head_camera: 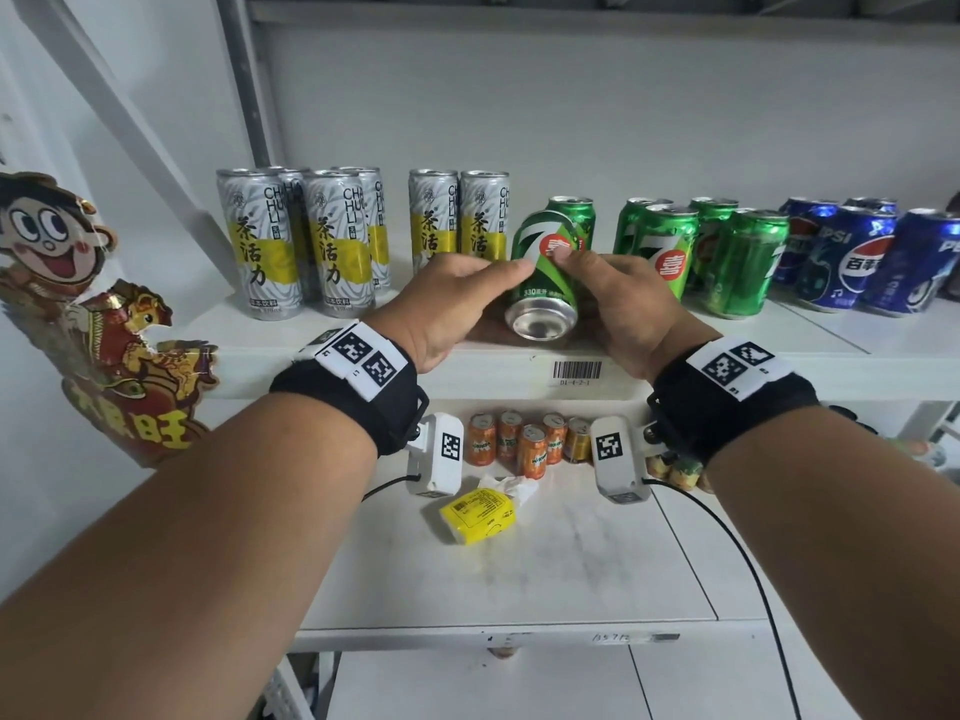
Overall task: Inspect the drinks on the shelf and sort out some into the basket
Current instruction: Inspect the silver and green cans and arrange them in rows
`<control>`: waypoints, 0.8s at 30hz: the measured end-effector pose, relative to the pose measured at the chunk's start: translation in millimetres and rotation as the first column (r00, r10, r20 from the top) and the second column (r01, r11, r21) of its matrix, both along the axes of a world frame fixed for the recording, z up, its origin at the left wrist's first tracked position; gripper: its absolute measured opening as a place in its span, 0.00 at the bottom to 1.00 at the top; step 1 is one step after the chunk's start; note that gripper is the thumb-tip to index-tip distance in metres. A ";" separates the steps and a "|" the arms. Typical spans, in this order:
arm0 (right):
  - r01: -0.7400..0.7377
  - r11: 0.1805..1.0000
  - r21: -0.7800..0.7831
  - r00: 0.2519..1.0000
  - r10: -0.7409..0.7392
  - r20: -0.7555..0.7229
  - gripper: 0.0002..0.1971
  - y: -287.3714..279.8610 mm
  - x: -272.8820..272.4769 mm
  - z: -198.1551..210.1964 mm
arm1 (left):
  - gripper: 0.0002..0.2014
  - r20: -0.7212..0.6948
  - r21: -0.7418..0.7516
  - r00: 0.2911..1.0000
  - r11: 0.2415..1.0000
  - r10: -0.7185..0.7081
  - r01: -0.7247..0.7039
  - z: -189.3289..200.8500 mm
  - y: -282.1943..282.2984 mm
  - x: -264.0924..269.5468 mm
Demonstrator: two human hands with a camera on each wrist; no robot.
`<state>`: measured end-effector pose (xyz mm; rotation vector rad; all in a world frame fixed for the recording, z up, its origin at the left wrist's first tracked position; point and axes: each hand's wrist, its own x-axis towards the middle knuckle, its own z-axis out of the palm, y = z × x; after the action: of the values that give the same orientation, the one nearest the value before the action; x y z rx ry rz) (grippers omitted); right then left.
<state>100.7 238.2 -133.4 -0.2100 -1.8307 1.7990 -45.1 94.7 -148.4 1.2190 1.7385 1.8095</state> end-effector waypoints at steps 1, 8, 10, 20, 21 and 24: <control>-0.007 1.000 0.001 1.000 0.007 -0.004 0.16 1.1 -0.5 -0.3 | 0.35 -0.022 -0.011 1.000 1.000 -0.019 0.018 0.0 -0.6 0.0; -0.055 0.995 0.081 0.997 0.059 -0.052 0.17 3.3 -1.6 -6.2 | 0.40 -0.187 -0.123 0.982 0.992 -0.040 0.017 -2.9 -2.3 2.8; -0.049 0.993 0.103 0.996 0.056 -0.067 0.20 1.9 -1.7 -7.5 | 0.40 -0.204 -0.122 0.978 0.992 -0.035 0.010 -3.4 -3.7 2.4; 0.034 0.999 0.042 0.996 -0.030 -0.083 0.32 -2.8 -1.9 -6.7 | 0.33 -0.352 -0.180 0.935 0.977 0.044 -0.113 2.5 -7.9 15.0; 0.024 0.999 0.048 0.997 -0.020 -0.074 0.32 -2.9 -1.6 -6.5 | 0.36 -0.361 -0.188 0.931 0.975 0.045 -0.120 3.5 -8.7 15.9; -0.014 0.997 0.073 0.998 0.018 -0.053 0.29 -2.3 -0.5 -5.8 | 0.42 -0.380 -0.202 0.924 0.970 0.047 -0.132 4.5 -9.6 16.9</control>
<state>100.1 235.9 -139.2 -0.1187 -1.8619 1.7287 -28.1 85.1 -143.9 1.4791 2.1702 1.4402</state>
